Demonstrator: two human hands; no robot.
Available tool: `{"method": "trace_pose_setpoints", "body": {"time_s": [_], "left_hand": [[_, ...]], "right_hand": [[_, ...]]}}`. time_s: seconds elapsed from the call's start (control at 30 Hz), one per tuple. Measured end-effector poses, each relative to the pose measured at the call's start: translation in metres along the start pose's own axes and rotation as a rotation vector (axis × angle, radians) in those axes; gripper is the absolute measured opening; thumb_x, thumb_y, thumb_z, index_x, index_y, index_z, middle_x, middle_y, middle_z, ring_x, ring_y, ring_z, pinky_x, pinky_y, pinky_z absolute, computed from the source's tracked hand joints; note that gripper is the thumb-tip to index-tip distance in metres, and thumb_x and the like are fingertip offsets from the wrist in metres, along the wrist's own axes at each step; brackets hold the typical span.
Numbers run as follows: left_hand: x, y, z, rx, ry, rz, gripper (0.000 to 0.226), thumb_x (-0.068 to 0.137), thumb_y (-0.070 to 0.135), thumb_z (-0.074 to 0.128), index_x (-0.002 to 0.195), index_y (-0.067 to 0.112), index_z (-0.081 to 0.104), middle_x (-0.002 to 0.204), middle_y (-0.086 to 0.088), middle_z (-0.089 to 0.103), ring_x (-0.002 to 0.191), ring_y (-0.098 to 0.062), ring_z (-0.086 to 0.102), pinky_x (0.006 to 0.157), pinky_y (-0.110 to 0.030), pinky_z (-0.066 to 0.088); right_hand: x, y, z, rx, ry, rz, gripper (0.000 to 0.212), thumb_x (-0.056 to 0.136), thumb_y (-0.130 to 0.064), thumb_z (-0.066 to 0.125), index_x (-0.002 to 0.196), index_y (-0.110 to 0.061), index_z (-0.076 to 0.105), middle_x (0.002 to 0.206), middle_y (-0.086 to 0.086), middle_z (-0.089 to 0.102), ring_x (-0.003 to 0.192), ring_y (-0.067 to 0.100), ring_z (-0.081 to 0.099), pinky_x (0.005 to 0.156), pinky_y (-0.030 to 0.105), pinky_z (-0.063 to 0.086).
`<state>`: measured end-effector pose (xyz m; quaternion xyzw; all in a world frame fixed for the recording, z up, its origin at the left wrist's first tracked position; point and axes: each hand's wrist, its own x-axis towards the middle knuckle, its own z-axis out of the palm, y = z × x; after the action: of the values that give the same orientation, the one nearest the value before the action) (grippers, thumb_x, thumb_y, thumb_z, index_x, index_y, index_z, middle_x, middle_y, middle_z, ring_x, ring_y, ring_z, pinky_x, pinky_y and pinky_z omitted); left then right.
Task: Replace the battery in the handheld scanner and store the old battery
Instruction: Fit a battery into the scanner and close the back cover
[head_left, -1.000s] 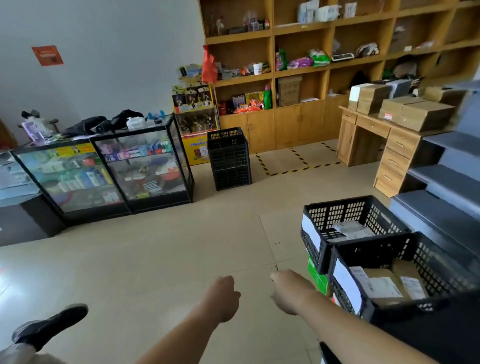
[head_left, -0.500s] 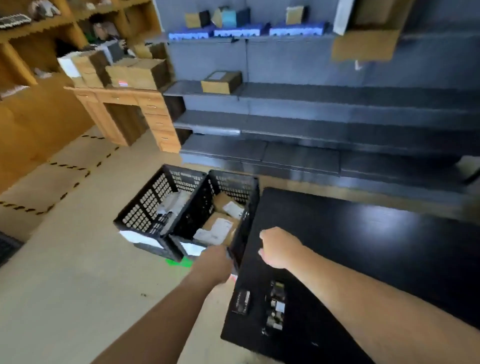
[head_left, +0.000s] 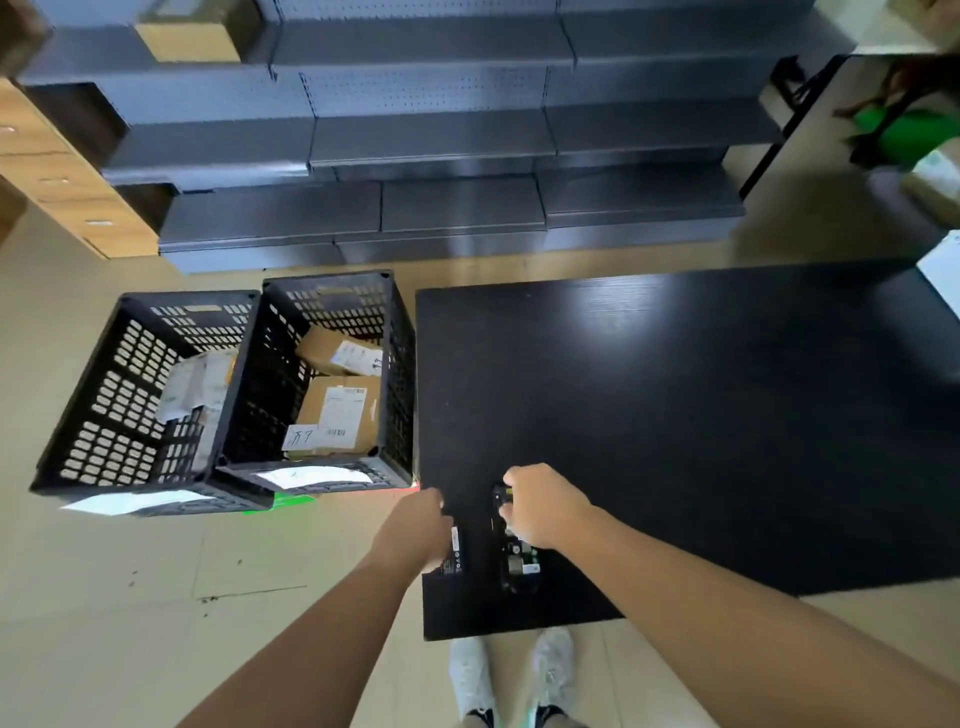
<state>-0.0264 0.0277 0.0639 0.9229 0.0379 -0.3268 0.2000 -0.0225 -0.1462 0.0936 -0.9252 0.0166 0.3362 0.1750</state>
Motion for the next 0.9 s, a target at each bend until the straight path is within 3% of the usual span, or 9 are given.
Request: {"method": "trace_pose_setpoints", "body": {"time_s": [0.13,0.33,0.57,0.67,0.73,0.8,0.83,0.87,0.9], "left_hand": [[0.005,-0.017,0.022,-0.148,0.052,-0.082,0.027,0.092,0.013,0.051,0.115,0.006,0.062,0.118,-0.015,0.067,0.109,-0.034,0.061,0.084,-0.032,0.045],[0.005,-0.033,0.059,-0.326,0.109,-0.209,0.022,0.093,0.011,0.053,0.107,0.000,0.065,0.102,-0.018,0.069,0.095,-0.036,0.062,0.070,-0.027,0.036],[0.003,-0.037,0.077,-0.419,0.217,-0.220,0.016,0.088,0.004,0.055,0.086,0.000,0.070,0.077,-0.016,0.067,0.067,-0.030,0.053,0.055,-0.029,0.035],[0.005,-0.039,0.081,-0.464,0.221,-0.228,0.019,0.087,0.006,0.055,0.086,0.001,0.074,0.077,-0.019,0.070,0.070,-0.037,0.061,0.058,-0.030,0.040],[0.004,-0.039,0.083,-0.516,0.220,-0.255,0.021,0.088,0.007,0.055,0.092,0.001,0.075,0.083,-0.019,0.072,0.078,-0.039,0.065,0.061,-0.031,0.042],[0.001,-0.036,0.083,-0.607,0.221,-0.304,0.025,0.090,0.007,0.056,0.107,0.001,0.072,0.099,-0.017,0.074,0.092,-0.036,0.066,0.072,-0.027,0.044],[0.000,-0.035,0.082,-0.655,0.221,-0.329,0.030,0.090,0.007,0.055,0.116,0.002,0.070,0.107,-0.015,0.073,0.099,-0.033,0.065,0.078,-0.026,0.043],[-0.001,-0.034,0.083,-0.688,0.226,-0.343,0.033,0.091,0.008,0.055,0.122,0.003,0.067,0.112,-0.013,0.072,0.104,-0.031,0.065,0.082,-0.025,0.043],[-0.002,-0.034,0.083,-0.705,0.231,-0.352,0.035,0.091,0.008,0.054,0.124,0.004,0.066,0.115,-0.012,0.071,0.105,-0.029,0.064,0.083,-0.025,0.043]], "right_hand": [[0.017,-0.011,0.046,0.164,-0.058,0.040,0.041,0.093,-0.032,0.058,0.127,-0.009,0.057,0.125,0.013,0.063,0.111,0.032,0.063,0.095,0.040,0.053],[0.028,-0.025,0.094,0.344,-0.092,0.164,0.034,0.094,-0.024,0.056,0.123,-0.007,0.059,0.124,0.011,0.065,0.118,0.030,0.058,0.094,0.033,0.047],[0.032,-0.032,0.117,0.394,-0.049,0.241,0.034,0.091,-0.026,0.055,0.119,-0.008,0.062,0.123,0.012,0.066,0.115,0.032,0.059,0.090,0.033,0.046],[0.029,-0.037,0.119,0.445,-0.019,0.265,0.032,0.092,-0.023,0.057,0.119,-0.008,0.064,0.123,0.011,0.066,0.117,0.030,0.059,0.087,0.029,0.045],[0.028,-0.037,0.123,0.481,0.004,0.277,0.012,0.091,-0.020,0.056,0.092,-0.014,0.066,0.102,0.010,0.067,0.100,0.030,0.061,0.068,0.024,0.043],[0.026,-0.039,0.129,0.538,0.037,0.306,0.023,0.088,-0.019,0.056,0.065,-0.018,0.051,0.076,0.003,0.058,0.075,0.026,0.055,0.050,0.024,0.033],[0.025,-0.040,0.131,0.561,0.046,0.318,0.020,0.087,-0.020,0.057,0.068,-0.016,0.054,0.076,0.002,0.059,0.072,0.024,0.055,0.050,0.025,0.033],[0.022,-0.040,0.131,0.589,0.064,0.311,0.012,0.087,-0.022,0.059,0.081,-0.014,0.064,0.085,0.003,0.066,0.078,0.023,0.060,0.055,0.026,0.038],[0.022,-0.039,0.133,0.628,0.079,0.310,0.018,0.088,-0.024,0.061,0.100,-0.012,0.068,0.099,0.004,0.070,0.090,0.024,0.064,0.064,0.025,0.041]]}}
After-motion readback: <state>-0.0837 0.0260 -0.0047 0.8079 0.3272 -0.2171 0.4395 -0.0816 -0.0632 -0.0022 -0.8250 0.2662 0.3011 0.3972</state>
